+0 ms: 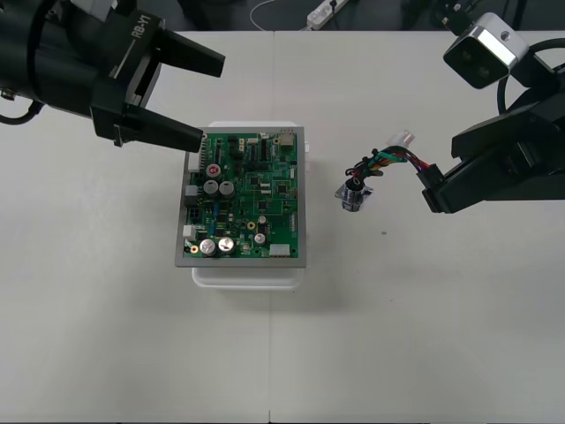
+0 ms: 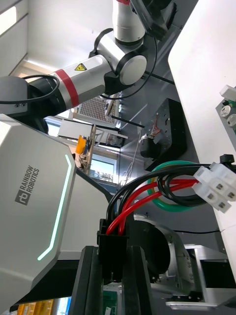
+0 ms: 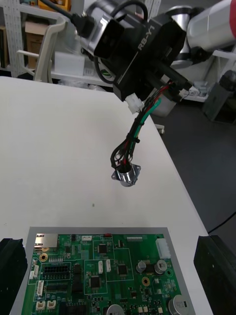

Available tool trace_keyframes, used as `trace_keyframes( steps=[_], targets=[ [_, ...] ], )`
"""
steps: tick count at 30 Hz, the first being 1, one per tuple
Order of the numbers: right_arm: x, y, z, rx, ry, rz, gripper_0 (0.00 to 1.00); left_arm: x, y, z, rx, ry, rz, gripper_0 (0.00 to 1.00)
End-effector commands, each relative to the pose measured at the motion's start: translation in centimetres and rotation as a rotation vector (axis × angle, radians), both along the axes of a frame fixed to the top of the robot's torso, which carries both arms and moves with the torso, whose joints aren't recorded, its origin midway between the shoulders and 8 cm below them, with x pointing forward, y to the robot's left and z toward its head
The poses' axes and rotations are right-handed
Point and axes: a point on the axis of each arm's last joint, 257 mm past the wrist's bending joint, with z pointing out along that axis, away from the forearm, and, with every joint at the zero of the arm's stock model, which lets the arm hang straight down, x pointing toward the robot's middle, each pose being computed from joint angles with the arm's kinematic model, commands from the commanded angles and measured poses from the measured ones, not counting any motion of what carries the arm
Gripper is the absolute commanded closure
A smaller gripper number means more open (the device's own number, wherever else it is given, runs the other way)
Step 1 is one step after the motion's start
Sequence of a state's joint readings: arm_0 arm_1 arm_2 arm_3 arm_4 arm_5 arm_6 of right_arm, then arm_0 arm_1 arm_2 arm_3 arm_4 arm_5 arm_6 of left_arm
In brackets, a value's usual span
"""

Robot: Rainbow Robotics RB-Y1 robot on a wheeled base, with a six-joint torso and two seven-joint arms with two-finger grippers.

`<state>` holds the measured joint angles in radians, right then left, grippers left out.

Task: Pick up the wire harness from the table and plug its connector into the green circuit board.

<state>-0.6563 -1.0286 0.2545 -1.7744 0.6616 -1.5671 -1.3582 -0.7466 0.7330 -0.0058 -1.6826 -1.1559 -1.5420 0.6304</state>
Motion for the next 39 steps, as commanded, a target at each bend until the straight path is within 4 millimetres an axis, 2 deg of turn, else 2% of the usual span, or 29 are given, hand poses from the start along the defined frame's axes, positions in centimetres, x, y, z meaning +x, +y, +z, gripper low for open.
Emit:
trace_keyframes(
  steps=[1,7,10,18,30,39],
  targets=[
    [-0.6,-0.7,0.3,-0.035,0.143,-0.018,1.00,-0.5,1.5,2.8,-0.007,-0.037,-0.009,0.00],
    [-1.5,-0.5,0.8,-0.029,0.168,0.007,1.00,-0.7,2.3,4.4,-0.044,-0.058,-0.007,0.00],
    [-2.0,-0.3,0.4,-0.034,0.195,0.023,1.00,-0.5,3.1,5.8,-0.096,-0.045,-0.001,0.00],
    [-2.7,0.0,-0.3,-0.048,0.217,0.045,1.00,-0.9,4.7,7.4,-0.134,-0.041,-0.007,0.00],
    [-4.5,0.4,-0.4,-0.049,0.242,0.100,1.00,-2.1,6.3,7.2,-0.172,-0.014,-0.024,0.00],
    [-4.8,0.7,-0.4,-0.041,0.245,0.116,1.00,-3.4,6.2,6.1,-0.160,-0.031,-0.054,0.00]
  ],
)
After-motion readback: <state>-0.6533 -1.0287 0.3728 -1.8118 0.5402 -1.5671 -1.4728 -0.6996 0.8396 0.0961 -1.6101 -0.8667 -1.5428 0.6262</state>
